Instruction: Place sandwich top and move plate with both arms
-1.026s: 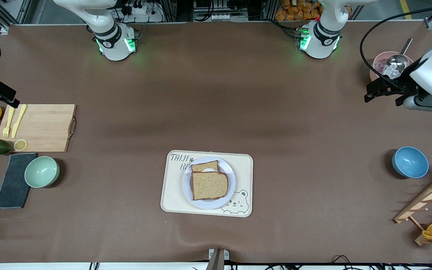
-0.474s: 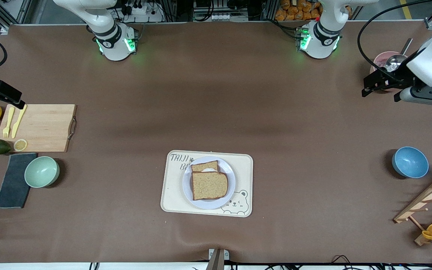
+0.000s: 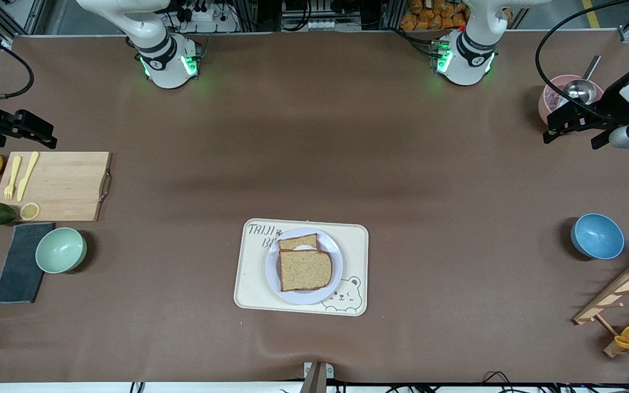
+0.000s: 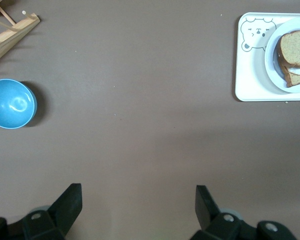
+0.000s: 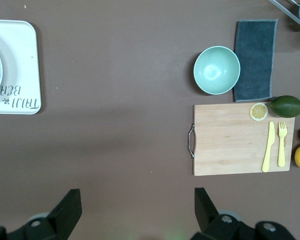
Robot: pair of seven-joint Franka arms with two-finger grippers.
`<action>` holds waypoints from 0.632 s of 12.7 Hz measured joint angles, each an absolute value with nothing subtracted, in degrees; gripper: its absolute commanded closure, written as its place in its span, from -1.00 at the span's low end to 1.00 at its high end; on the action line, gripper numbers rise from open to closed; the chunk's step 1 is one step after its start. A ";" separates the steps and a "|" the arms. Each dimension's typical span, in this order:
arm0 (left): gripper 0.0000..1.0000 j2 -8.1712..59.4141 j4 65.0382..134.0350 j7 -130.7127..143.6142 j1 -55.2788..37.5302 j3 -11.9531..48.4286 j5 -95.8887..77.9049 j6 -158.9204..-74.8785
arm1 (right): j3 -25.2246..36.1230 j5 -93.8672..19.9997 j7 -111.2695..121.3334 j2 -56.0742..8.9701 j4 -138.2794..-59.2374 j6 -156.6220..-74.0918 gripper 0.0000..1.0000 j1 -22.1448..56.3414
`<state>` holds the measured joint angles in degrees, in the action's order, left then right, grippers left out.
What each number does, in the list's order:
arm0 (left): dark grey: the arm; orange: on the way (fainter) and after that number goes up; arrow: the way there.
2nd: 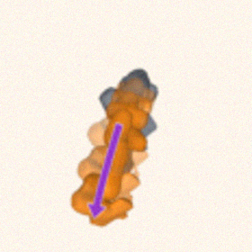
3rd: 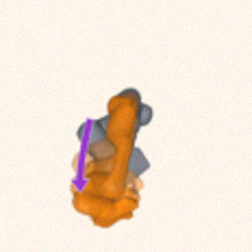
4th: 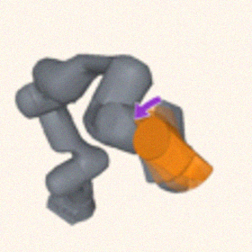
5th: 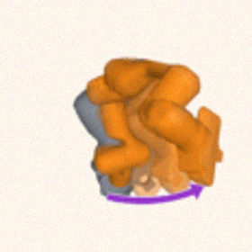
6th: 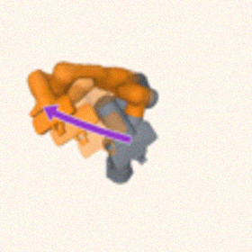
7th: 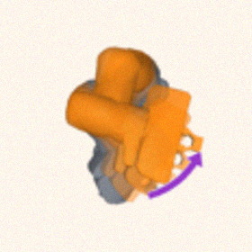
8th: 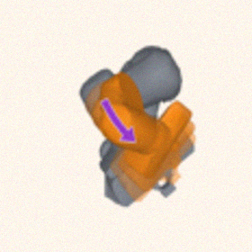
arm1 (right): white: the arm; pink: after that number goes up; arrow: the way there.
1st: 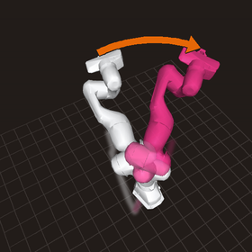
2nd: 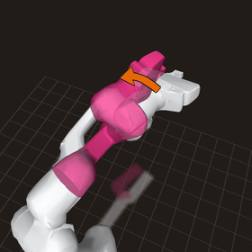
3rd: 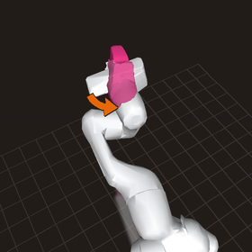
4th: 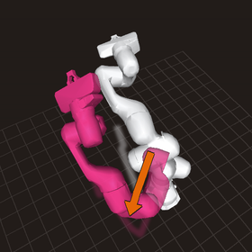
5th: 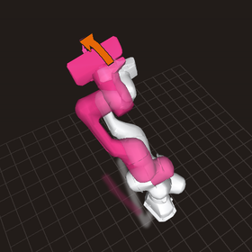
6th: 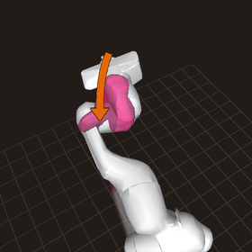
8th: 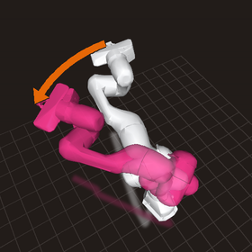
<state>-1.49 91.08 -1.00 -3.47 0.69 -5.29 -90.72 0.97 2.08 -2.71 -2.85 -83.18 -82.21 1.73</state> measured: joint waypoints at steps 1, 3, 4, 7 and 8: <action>-1.00 -1.37 91.08 -1.00 -3.47 0.71 -5.29 -90.71 | 1.16 2.06 -2.71 -2.85 -83.18 -82.09 -1.00 1.59; -1.00 -1.28 91.08 -1.02 -3.48 0.74 -5.29 -90.71 | 1.27 2.02 -2.63 -2.85 -83.19 -81.35 -1.00 1.01; -1.00 -1.28 91.08 -1.02 -3.48 0.75 -5.29 -90.69 | 1.26 1.99 -2.60 -2.89 -83.22 -81.09 -1.00 0.95; -1.00 -1.28 91.08 -1.02 -3.48 0.77 -5.29 -90.49 | 1.14 1.95 -2.60 -3.26 -83.26 -80.70 -1.00 0.99; -1.00 -1.28 91.08 -1.02 -3.48 0.77 -5.29 -90.28 | 1.09 1.94 -2.60 -3.35 -83.26 -80.69 -1.00 1.07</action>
